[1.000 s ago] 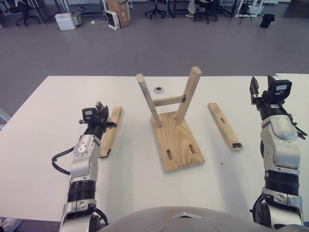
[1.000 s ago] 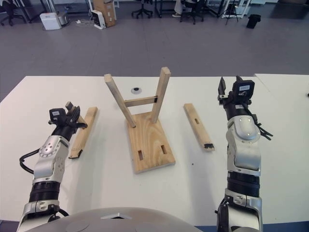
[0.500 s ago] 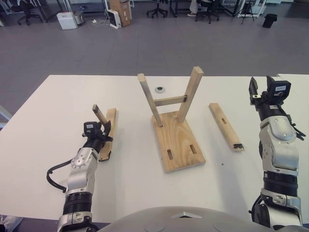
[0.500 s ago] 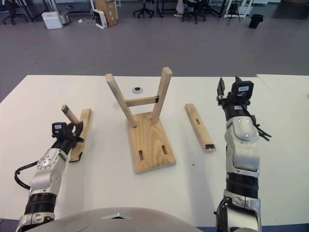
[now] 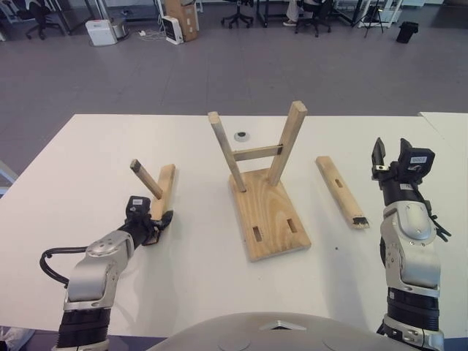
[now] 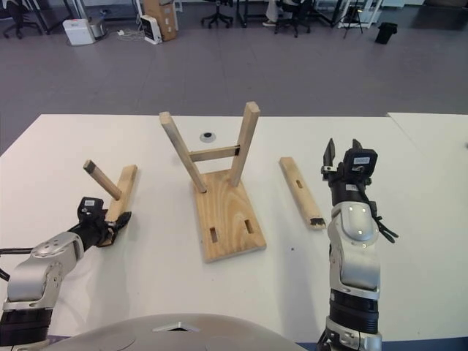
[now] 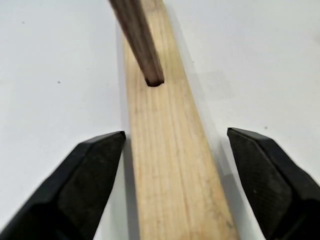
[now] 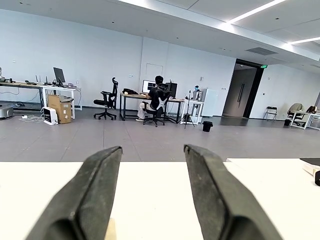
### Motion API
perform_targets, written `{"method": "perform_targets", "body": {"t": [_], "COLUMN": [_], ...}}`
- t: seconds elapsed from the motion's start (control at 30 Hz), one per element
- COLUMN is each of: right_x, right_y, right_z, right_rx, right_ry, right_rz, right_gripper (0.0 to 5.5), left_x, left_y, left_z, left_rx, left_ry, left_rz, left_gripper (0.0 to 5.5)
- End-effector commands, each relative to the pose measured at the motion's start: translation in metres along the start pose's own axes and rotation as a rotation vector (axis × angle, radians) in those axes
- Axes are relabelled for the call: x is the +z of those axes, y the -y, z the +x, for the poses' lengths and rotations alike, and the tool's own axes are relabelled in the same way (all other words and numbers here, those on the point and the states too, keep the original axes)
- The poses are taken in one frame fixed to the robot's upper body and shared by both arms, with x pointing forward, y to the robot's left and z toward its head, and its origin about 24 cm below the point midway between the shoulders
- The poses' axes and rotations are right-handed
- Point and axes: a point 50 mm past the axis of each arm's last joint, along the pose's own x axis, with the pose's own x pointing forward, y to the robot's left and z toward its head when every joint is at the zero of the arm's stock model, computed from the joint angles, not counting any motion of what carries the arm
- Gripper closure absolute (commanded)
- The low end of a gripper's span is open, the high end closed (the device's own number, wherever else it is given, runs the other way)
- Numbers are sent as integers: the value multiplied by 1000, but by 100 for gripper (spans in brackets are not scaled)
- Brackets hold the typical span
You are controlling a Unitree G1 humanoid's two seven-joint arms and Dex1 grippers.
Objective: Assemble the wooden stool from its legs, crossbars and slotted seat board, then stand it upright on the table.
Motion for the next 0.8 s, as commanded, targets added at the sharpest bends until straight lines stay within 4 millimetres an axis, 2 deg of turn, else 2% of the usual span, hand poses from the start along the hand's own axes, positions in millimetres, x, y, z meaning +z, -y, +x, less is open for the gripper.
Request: {"method": "perform_targets", "body": {"t": [0.03, 0.17, 0.33, 0.4, 0.47, 0.53, 0.6, 0.63, 0.7, 0.73, 0.8], "right_x": [0, -1, -1, 0, 2, 8, 25, 41, 73, 86, 109], "right_y": [-2, -5, -5, -7, -8, -11, -19, -23, -27, -29, -36], "right_z": [-5, -6, -3, 0, 4, 8, 11, 15, 24, 28, 34], "right_rx": [-17, -14, -4, 6, 21, 53, 171, 241, 372, 446, 614], "right_ry": [-8, -12, -12, -6, 3, 26, 104, 152, 239, 271, 322], "right_rz": [5, 5, 16, 15, 17, 59, 144, 215, 330, 365, 452], "right_gripper": [319, 319, 319, 319, 319, 319, 319, 319, 319, 297, 252], "left_x": [-7, -16, -49, -45, -26, 18, 83, 133, 221, 254, 296], "left_y": [-2, -12, -46, -49, -51, -58, -55, -48, -32, -23, 0], "left_z": [-8, -16, -25, -19, -8, 4, 13, 11, -10, -22, -42], "left_rx": [0, 12, 48, 21, -12, -30, -72, -100, -169, -230, -415], "left_ry": [-53, -97, -195, -146, -59, 85, 243, 376, 626, 721, 837], "left_rz": [10, 30, 145, 160, 179, 163, 145, 149, 174, 204, 206], "left_gripper": [194, 255, 347, 347, 347, 347, 347, 347, 347, 347, 347]}}
